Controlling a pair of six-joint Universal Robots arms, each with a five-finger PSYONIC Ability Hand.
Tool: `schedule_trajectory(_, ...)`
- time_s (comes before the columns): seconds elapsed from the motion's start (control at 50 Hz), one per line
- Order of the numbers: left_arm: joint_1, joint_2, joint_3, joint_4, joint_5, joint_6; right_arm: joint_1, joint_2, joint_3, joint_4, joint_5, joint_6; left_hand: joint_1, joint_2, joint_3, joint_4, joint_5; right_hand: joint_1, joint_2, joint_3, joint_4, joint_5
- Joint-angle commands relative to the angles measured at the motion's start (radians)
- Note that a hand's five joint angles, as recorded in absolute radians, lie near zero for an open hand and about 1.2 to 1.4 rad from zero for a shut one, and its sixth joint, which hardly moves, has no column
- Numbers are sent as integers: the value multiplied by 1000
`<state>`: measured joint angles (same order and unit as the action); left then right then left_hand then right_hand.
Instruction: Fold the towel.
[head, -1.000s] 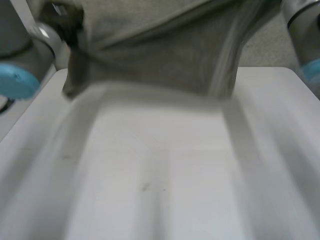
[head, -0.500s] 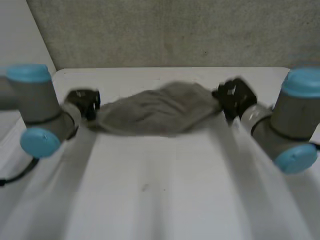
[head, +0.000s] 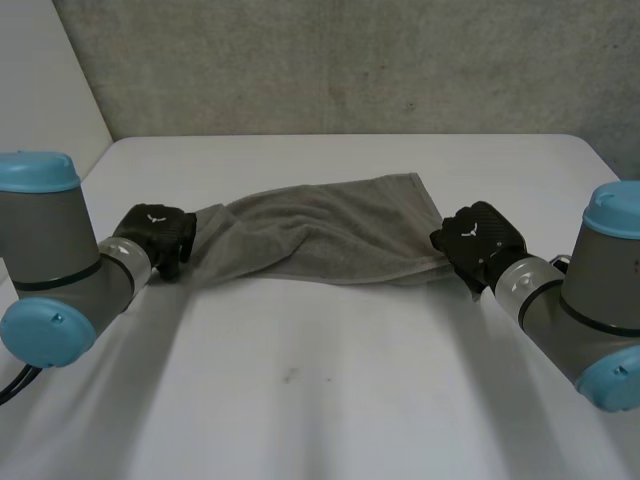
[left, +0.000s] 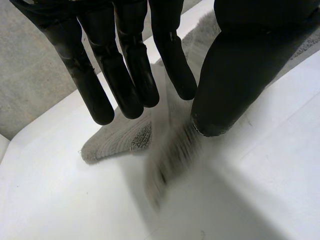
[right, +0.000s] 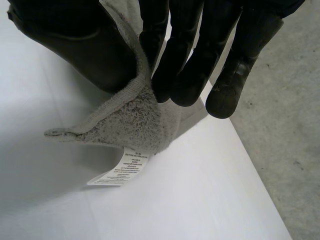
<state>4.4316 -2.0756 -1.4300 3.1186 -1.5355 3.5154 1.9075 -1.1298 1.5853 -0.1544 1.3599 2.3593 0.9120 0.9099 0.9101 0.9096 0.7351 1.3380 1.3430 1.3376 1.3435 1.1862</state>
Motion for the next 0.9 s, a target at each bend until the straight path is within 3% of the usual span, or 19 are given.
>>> schedule_trajectory(0.02,-1,-26,-6,0,0,4,-2,2,24,-4,-21,1,68,70,70,70,70,58,53,59,53,35)
schedule_trajectory(0.7,-9,-107,-46,47,2,7,-10,16,28,-8,-36,23,-91,-89,-89,-88,-88,58,53,59,53,35)
schedule_trajectory(0.74,-9,-112,-46,54,5,7,-10,18,28,-11,-36,21,-59,-56,-57,-56,-56,58,53,59,53,35)
schedule_trajectory(0.78,-9,-118,-41,67,11,7,-10,18,32,-19,-35,21,251,253,253,253,253,58,53,59,53,35)
schedule_trajectory(0.8,-9,-118,-41,67,11,7,-10,18,32,-19,-35,21,253,255,255,255,255,58,53,59,53,35)
schedule_trajectory(0.82,-8,-121,-40,72,12,7,-10,18,35,-22,-35,21,482,484,484,484,484,58,53,59,53,35)
schedule_trajectory(0.9,-8,-118,-33,71,12,8,-10,7,35,-22,-33,20,484,486,486,487,487,58,53,59,53,35)
